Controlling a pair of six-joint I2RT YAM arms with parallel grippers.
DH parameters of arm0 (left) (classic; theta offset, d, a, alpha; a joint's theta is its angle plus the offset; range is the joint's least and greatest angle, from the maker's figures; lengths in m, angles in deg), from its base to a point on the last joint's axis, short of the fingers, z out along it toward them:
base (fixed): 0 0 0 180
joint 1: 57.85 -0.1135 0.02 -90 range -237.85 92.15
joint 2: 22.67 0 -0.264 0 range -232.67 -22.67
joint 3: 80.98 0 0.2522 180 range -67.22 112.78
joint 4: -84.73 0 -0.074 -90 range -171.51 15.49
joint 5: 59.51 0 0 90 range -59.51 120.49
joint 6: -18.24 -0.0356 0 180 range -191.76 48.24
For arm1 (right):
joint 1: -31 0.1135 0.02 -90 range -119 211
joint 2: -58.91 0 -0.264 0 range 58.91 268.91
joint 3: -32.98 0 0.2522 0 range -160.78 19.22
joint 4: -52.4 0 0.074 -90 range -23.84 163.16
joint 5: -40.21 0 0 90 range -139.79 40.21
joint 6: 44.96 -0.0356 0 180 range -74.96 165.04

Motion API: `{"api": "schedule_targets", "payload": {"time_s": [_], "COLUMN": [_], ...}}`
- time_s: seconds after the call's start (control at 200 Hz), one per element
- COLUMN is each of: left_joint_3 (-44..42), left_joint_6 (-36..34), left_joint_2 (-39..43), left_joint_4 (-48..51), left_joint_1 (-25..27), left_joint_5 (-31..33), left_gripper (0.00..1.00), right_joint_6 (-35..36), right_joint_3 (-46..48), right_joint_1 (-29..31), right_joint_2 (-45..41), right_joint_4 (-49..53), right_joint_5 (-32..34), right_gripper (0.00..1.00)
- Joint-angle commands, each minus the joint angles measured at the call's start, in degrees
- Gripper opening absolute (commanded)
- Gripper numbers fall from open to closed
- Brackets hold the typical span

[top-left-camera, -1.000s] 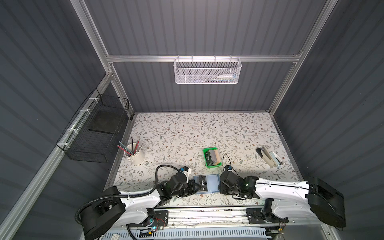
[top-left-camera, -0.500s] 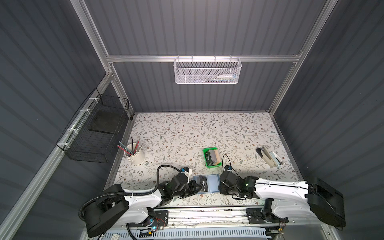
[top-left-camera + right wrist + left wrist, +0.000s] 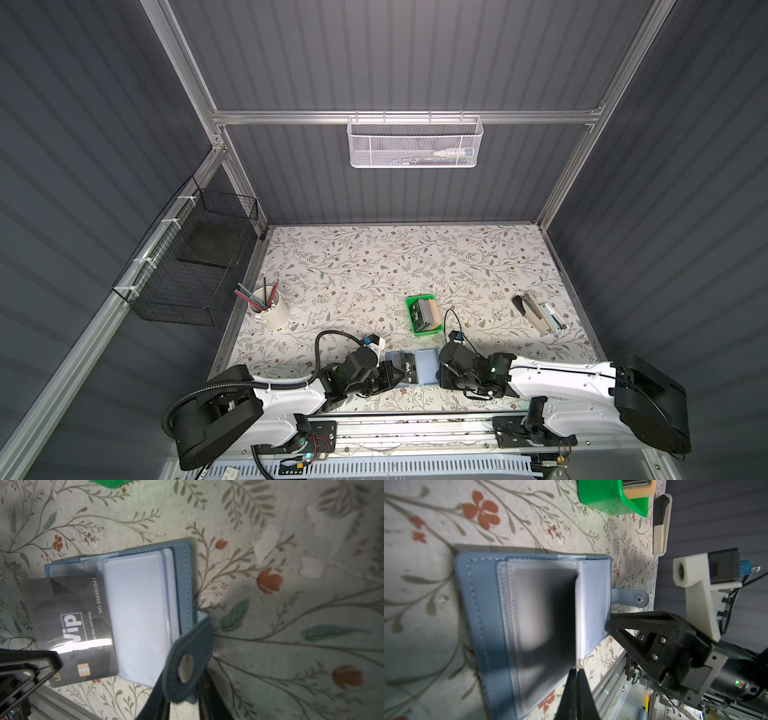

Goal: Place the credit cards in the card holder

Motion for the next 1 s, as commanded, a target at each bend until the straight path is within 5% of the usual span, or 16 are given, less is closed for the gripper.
{"api": "schedule_targets", "payload": {"time_s": [0.0,0.996], "left_joint_3": [1.1,1.4], "left_joint_6": [0.3,1.4], "left_joint_2": [-0.8,-6.0], "left_joint_4": [0.2,-4.9], "left_joint_1": [0.3,0.4], "left_joint_5": [1.5,0.1], "left_gripper": [0.0,0.0], "right_joint_6": [0.0,0.8], "right_joint_3": [0.3,-1.2], "right_joint_1": [0.4,0.5], "right_joint_2": [1.1,3.0], "right_joint_4": [0.8,1.4], "right_joint_5": [0.8,0.8], "right_gripper": [0.25,0.24]}}
